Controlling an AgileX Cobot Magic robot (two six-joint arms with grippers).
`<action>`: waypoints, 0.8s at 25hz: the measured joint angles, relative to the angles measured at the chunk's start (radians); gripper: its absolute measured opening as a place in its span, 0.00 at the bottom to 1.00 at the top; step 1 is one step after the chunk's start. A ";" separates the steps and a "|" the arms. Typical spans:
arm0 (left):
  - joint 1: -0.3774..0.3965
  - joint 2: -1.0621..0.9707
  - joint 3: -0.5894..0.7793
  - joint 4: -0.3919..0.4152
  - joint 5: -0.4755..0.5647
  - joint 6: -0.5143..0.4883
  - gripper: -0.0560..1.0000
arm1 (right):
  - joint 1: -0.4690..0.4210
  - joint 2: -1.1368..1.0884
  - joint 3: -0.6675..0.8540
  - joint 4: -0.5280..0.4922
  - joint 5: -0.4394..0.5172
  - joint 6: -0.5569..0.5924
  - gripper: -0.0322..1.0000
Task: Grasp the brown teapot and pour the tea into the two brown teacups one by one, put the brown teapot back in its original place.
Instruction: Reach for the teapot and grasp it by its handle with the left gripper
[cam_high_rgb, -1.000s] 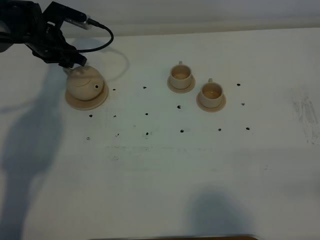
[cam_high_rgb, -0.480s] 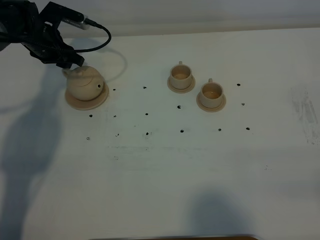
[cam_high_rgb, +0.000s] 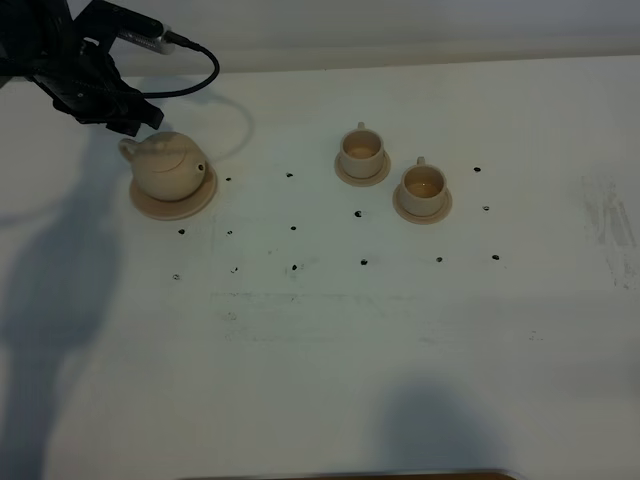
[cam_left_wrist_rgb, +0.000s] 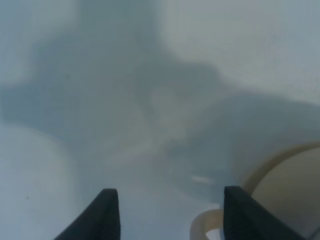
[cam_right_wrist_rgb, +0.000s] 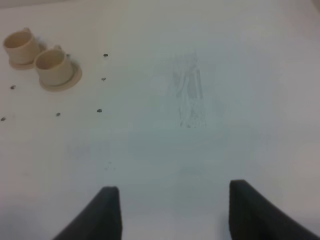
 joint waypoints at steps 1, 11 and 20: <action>0.000 -0.001 0.000 -0.001 0.008 0.000 0.47 | 0.000 0.000 0.000 0.000 0.000 0.000 0.50; 0.004 -0.001 0.000 0.009 0.014 0.000 0.47 | 0.000 0.000 0.000 0.000 0.000 0.000 0.50; 0.014 -0.002 -0.001 -0.004 0.075 -0.001 0.47 | 0.000 0.000 0.000 0.000 0.000 0.000 0.50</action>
